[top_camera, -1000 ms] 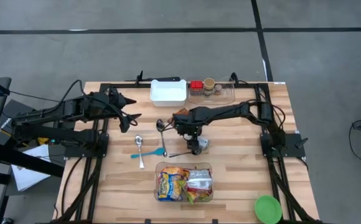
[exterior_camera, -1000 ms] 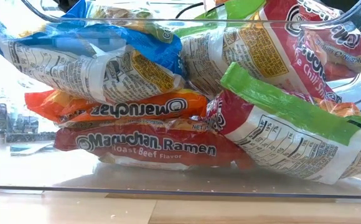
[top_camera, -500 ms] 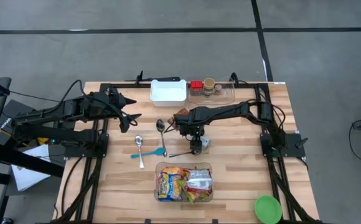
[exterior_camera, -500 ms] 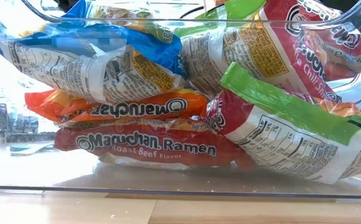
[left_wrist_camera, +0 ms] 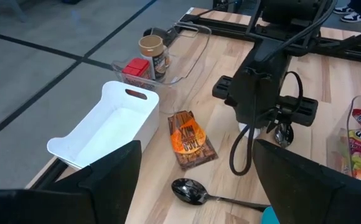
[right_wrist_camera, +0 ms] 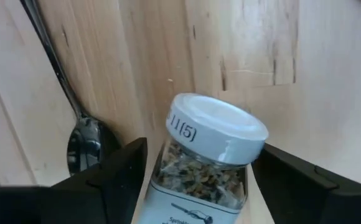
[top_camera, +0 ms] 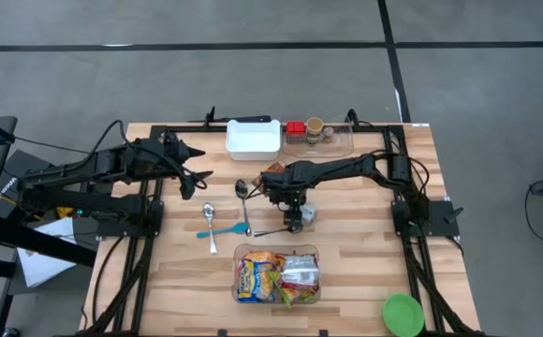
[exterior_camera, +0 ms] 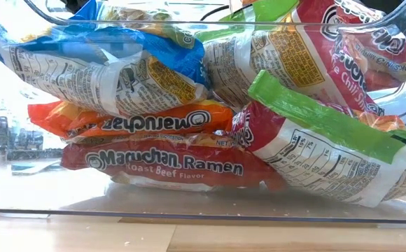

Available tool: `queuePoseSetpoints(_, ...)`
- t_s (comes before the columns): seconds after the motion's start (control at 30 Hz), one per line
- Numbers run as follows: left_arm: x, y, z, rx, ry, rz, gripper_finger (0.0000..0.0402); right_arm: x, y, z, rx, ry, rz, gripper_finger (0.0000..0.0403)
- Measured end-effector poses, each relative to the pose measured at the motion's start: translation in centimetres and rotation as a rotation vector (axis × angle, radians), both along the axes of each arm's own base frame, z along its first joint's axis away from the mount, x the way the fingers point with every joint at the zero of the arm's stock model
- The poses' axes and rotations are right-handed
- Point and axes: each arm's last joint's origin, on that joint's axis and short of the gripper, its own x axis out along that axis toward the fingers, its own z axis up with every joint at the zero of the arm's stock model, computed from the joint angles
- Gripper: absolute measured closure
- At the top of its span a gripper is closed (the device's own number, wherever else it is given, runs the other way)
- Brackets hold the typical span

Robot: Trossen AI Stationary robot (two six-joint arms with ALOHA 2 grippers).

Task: Pick & Place Food Item
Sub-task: Put the white seasoning into the top transparent bin

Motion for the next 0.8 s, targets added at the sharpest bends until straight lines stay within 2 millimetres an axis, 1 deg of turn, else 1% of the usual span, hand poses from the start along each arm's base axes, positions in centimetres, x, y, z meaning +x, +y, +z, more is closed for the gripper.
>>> queuePoseSetpoints(0.13,0.0,0.0,0.0,0.000,0.000,0.000,0.0101,0.1,-0.3,0.0,0.002,-0.011,-0.026,0.0160)
queuePoseSetpoints(0.3,0.0,0.0,0.0,0.000,0.000,0.000,0.0101,0.1,-0.5,0.1,0.030,-0.023,-0.050,0.0216)
queuePoseSetpoints(0.5,0.0,0.0,0.0,0.000,0.000,0.001,0.0101,0.7,-0.5,0.2,0.094,-0.084,-0.076,0.0215)
queuePoseSetpoints(0.57,0.0,0.0,0.0,-0.012,-0.006,0.007,0.0101,0.9,-0.4,0.5,0.107,-0.114,-0.086,0.0215)
queuePoseSetpoints(0.8,0.0,0.0,0.0,-0.015,-0.005,0.009,0.0101,2.1,0.8,3.5,0.086,-0.352,-0.072,0.0215)
